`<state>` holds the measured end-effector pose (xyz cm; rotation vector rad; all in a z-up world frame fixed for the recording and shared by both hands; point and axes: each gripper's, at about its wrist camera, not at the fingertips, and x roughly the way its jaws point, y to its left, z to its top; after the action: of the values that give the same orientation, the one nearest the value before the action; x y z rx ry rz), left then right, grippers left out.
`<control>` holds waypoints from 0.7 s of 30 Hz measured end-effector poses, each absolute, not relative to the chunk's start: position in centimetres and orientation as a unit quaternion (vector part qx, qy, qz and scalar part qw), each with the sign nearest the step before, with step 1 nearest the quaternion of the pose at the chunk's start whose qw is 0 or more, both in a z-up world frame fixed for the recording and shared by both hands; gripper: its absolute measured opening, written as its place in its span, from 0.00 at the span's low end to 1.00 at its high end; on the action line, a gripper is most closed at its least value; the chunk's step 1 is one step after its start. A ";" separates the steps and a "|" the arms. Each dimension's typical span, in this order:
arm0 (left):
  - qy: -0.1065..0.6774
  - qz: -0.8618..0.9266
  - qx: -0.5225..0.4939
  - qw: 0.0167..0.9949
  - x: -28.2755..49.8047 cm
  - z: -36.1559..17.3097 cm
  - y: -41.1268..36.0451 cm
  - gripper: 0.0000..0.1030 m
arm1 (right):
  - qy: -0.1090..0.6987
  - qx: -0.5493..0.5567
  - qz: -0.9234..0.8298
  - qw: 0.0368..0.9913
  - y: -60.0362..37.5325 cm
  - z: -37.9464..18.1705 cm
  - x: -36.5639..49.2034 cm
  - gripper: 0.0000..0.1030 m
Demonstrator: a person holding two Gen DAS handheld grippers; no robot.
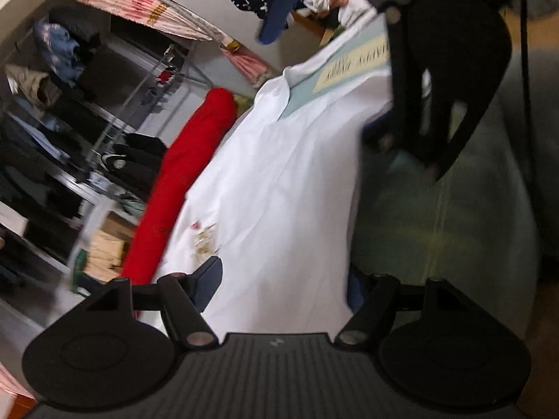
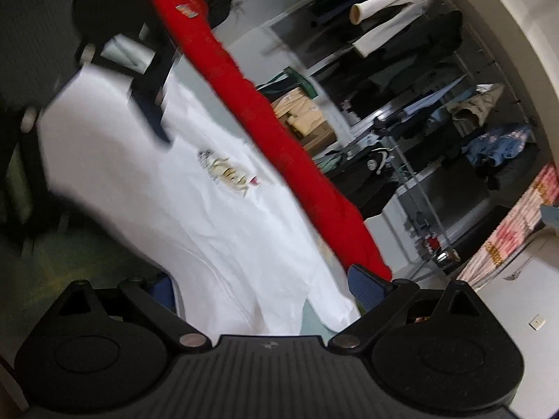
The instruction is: Fold clothes
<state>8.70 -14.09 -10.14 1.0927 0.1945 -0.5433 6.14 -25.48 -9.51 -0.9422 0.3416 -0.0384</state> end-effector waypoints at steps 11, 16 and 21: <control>0.054 -0.226 0.559 0.796 7.2 -11.4 -15.6 0.71 | 0.176 -0.480 -0.021 0.859 -25.4 -12.0 6.9 0.96; 0.052 -0.236 0.559 0.793 7.6 -11.7 -17.4 0.72 | 0.150 -0.470 -0.045 0.869 -25.3 -10.6 7.1 0.96; 0.054 -0.182 0.588 0.787 8.1 -12.1 -15.5 0.73 | 0.144 -0.457 -0.060 0.876 -26.5 -9.0 7.0 0.96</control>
<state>8.13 -15.48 -12.14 1.2664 0.1163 -0.3913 7.01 -26.51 -8.98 -0.9541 0.3001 -0.1246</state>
